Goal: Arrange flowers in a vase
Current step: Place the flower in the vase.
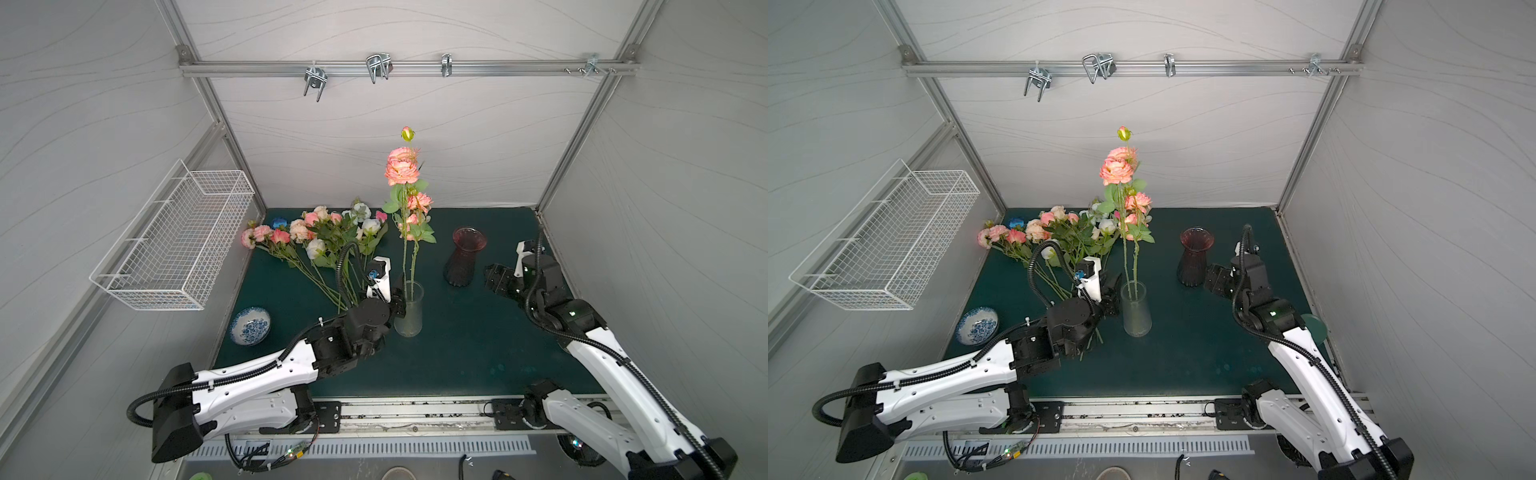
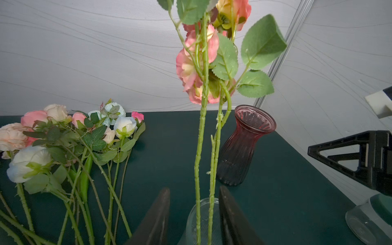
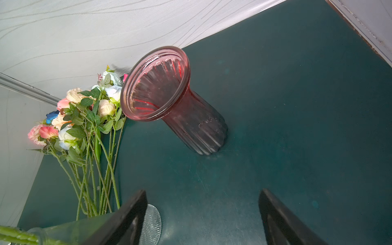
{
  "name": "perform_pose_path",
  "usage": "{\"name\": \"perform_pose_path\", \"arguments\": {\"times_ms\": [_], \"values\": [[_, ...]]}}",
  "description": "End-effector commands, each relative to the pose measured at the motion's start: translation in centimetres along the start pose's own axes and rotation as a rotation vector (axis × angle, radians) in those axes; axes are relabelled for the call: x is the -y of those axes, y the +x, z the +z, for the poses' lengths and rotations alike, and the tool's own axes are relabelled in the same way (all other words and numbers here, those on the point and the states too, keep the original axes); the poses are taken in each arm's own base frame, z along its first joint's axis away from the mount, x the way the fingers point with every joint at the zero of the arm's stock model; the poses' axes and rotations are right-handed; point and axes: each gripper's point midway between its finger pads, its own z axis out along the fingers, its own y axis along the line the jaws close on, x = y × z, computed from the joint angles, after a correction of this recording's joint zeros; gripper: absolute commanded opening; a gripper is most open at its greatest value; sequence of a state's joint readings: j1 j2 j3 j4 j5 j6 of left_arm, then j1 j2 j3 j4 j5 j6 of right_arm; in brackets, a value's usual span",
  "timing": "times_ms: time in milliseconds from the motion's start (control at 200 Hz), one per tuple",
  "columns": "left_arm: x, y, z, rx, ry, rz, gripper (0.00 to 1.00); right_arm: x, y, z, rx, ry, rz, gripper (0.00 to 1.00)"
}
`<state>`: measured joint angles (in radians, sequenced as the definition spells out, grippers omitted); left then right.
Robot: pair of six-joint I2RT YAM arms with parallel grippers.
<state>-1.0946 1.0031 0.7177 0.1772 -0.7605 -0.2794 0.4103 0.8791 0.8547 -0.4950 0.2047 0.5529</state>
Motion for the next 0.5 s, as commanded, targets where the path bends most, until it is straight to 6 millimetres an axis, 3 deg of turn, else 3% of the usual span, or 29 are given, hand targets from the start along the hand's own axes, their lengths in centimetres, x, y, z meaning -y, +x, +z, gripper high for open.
{"name": "perform_pose_path", "arguments": {"times_ms": [0, 495], "values": [[-0.7, -0.7, -0.6, 0.020, -0.024, -0.047, 0.42, 0.3, 0.4, -0.3, -0.009, 0.004, 0.009, 0.85], [-5.3, -3.1, -4.1, 0.049, -0.110, -0.169, 0.52, -0.2, 0.6, -0.5, -0.023, -0.021, 0.002, 0.88]]}}
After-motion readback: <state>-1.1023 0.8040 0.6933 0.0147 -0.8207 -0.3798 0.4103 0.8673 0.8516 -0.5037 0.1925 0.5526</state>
